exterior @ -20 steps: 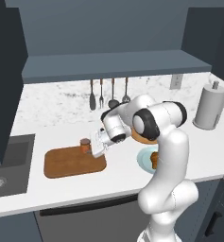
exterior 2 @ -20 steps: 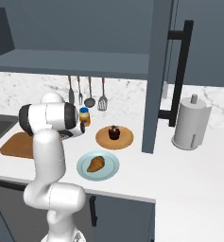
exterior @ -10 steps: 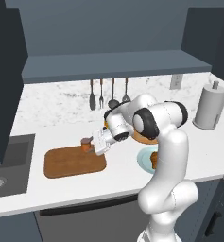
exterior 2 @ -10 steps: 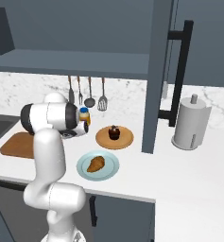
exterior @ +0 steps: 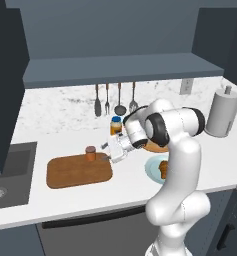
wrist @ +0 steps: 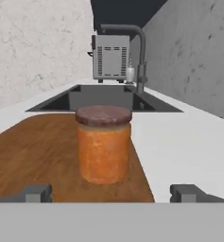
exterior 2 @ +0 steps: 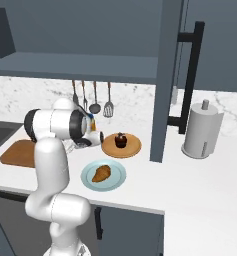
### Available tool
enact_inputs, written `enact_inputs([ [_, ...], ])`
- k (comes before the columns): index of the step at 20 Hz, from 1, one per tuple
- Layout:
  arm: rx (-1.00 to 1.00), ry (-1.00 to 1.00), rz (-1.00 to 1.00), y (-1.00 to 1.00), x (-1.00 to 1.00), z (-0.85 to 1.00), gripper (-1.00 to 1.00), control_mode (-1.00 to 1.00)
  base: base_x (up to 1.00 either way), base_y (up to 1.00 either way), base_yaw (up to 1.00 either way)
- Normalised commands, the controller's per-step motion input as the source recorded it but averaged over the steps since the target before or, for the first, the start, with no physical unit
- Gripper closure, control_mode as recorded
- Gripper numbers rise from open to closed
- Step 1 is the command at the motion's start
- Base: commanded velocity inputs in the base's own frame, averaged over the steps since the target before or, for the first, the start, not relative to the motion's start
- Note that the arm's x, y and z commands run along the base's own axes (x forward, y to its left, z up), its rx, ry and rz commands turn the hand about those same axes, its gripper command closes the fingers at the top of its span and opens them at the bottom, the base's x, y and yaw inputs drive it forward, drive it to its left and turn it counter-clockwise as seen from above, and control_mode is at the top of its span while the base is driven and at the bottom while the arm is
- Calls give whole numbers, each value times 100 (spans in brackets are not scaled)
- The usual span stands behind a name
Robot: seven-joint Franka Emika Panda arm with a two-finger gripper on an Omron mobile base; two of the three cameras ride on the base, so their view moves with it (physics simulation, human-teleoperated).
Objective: From the different types of pastries on the counter, select a croissant and place it on the cutting board. Then retrieve a jar of jam from the cabinet and place it alongside the croissant on the cutting board.
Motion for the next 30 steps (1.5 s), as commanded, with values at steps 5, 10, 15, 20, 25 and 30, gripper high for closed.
enact_inputs([
  [5,1,-9,10,0,0,63,-100,-100,0,0,0],
  [10,-15,-26,11,0,0,41,-100,-100,0,0,0],
  [15,-21,-27,5,0,0,41,-100,-100,0,0,0],
  [20,-17,-30,17,-15,0,59,-100,-100,0,0,0],
  [25,-26,-23,25,-31,-7,5,-100,-100,0,0,0],
  [30,-35,-22,19,-32,-6,0,-100,-100,0,0,0],
])
